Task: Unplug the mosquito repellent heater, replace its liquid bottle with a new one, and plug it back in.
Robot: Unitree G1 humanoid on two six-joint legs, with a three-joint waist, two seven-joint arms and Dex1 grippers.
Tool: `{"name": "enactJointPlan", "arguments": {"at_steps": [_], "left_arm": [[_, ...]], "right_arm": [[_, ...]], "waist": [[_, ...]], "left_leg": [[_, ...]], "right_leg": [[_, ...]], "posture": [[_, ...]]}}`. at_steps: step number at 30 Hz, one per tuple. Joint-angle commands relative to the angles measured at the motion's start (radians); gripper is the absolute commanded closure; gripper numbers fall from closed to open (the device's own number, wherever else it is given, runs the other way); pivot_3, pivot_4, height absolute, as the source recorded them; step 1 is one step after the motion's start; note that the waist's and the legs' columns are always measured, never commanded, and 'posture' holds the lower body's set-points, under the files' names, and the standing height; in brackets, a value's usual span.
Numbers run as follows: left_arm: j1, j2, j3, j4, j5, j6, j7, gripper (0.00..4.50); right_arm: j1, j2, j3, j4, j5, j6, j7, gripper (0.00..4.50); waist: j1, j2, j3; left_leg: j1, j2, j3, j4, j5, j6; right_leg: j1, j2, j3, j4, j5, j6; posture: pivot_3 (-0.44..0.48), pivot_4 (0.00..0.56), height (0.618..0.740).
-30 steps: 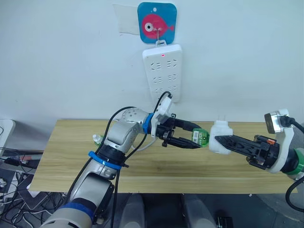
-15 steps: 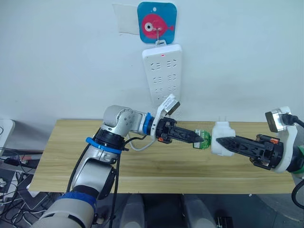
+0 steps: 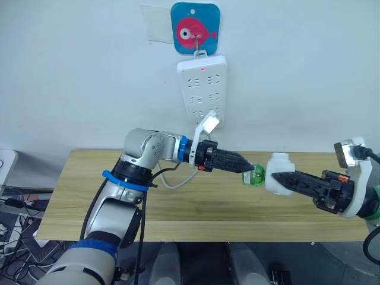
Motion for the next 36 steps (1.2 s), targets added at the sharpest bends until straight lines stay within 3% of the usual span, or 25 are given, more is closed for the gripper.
{"name": "enactJointPlan", "arguments": {"at_steps": [1, 6, 9, 13, 16, 23, 36], "left_arm": [[0.068, 0.013, -0.015, -0.123, 0.097, -0.372, -0.132, 0.05], [0.148, -0.012, -0.039, -0.106, 0.220, -0.788, -0.248, 0.05], [0.168, -0.065, -0.029, -0.061, 0.276, -0.985, -0.228, 0.05], [0.163, -0.144, -0.052, 0.079, 0.406, -1.455, -0.253, 0.05], [0.140, -0.185, -0.054, 0.176, 0.455, -1.661, -0.230, 0.05], [0.077, -0.220, -0.057, 0.322, 0.493, -1.871, -0.178, 0.05], [0.045, -0.229, -0.099, 0.361, 0.458, -1.916, -0.162, 0.05]], "right_arm": [[0.027, 0.006, -0.071, 0.038, 0.017, 0.040, 0.053, 1.33], [0.052, -0.004, -0.105, 0.091, 0.017, 0.098, 0.099, 1.33], [0.050, -0.008, -0.109, 0.108, 0.017, 0.118, 0.108, 1.33], [0.018, 0.002, -0.096, 0.112, 0.017, 0.120, 0.111, 1.33], [-0.013, 0.017, -0.088, 0.109, 0.017, 0.115, 0.112, 1.33], [-0.033, 0.030, -0.087, 0.103, 0.017, 0.119, 0.107, 1.33], [-0.056, 0.060, -0.070, 0.085, 0.017, 0.102, 0.072, 1.33]], "waist": [[0.002, 0.000, 0.000], [0.008, 0.000, 0.000], [0.014, 0.000, 0.000], [0.021, 0.000, 0.000], [0.021, -0.001, 0.000], [0.022, -0.001, 0.000], [0.020, -0.001, 0.000]], "left_leg": [[0.000, 0.000, 0.001, 0.000, 0.000, 0.000], [0.000, 0.000, 0.003, 0.000, 0.000, 0.000], [0.000, 0.000, 0.004, 0.001, 0.000, 0.001], [0.000, -0.001, 0.005, 0.001, -0.001, 0.003], [0.000, -0.001, 0.005, 0.001, -0.002, 0.003], [0.000, -0.001, 0.005, 0.001, -0.002, 0.004], [0.000, -0.001, 0.005, 0.001, -0.002, 0.004]], "right_leg": [[0.000, 0.000, 0.000, 0.000, 0.000, 0.000], [0.000, -0.001, 0.001, 0.000, 0.000, 0.000], [0.000, -0.001, 0.002, 0.000, 0.001, 0.001], [0.000, -0.001, 0.003, 0.000, 0.001, 0.002], [0.000, -0.001, 0.004, 0.000, 0.001, 0.002], [0.000, -0.001, 0.004, 0.000, 0.001, 0.002], [0.000, -0.001, 0.004, 0.000, 0.001, 0.002]], "posture": [[0.022, 0.245, 0.740], [0.034, 0.243, 0.740], [0.036, 0.247, 0.740], [0.033, 0.255, 0.740], [0.020, 0.265, 0.740], [0.012, 0.268, 0.740], [0.009, 0.274, 0.740]]}}
